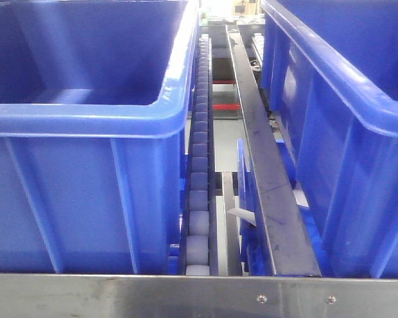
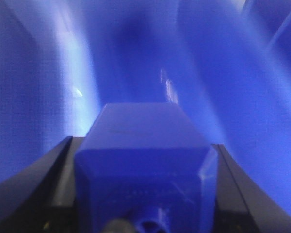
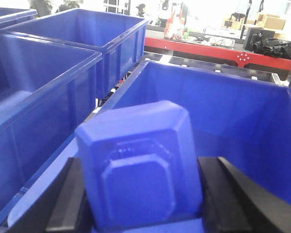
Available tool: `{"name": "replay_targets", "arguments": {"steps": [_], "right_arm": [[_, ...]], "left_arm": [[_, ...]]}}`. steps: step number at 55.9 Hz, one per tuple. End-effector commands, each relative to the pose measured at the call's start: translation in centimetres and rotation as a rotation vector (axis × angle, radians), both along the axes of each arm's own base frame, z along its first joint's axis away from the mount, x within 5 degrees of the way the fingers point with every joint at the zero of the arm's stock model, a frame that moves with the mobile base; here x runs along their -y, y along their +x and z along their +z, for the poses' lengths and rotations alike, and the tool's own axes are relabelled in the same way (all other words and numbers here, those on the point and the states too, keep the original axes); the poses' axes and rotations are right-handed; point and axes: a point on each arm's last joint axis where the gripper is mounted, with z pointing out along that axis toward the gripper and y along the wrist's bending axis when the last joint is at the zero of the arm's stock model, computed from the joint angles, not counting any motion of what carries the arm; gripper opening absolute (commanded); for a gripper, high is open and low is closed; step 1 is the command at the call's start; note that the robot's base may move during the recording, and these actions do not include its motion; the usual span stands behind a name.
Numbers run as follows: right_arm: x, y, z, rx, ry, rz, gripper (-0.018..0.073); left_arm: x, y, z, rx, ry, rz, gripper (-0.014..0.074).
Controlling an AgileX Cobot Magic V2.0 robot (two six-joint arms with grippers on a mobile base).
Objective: Pick and sort blue part to right shelf
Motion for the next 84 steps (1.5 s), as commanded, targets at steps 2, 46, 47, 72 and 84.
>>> {"name": "replay_targets", "arguments": {"steps": [2, 46, 47, 72, 84], "right_arm": [[0.2, -0.1, 1.5, 0.096, 0.027, -0.021, 0.0069], [0.2, -0.1, 1.5, 0.096, 0.027, -0.021, 0.0069], [0.2, -0.1, 1.5, 0.096, 0.027, -0.021, 0.0069], [0.0, 0.1, 1.1, 0.035, 0.013, -0.007, 0.0069], [-0.1, 1.7, 1.0, -0.049, 0.004, -0.005, 0.0069]], "left_arm": [[0.8, 3.1, -0.1, 0.016, 0.008, 0.019, 0.0376], [-0.5, 12.4, -9.9, -0.311, 0.093, 0.178, 0.0608], [-0.5, 12.4, -9.8, -0.310, 0.093, 0.178, 0.0616], [-1.0, 6.4, -1.0, -0.045, 0.016, 0.103, 0.0619], [-3.8, -1.8, 2.0, 0.210, -0.062, 0.066, 0.0536]]}}
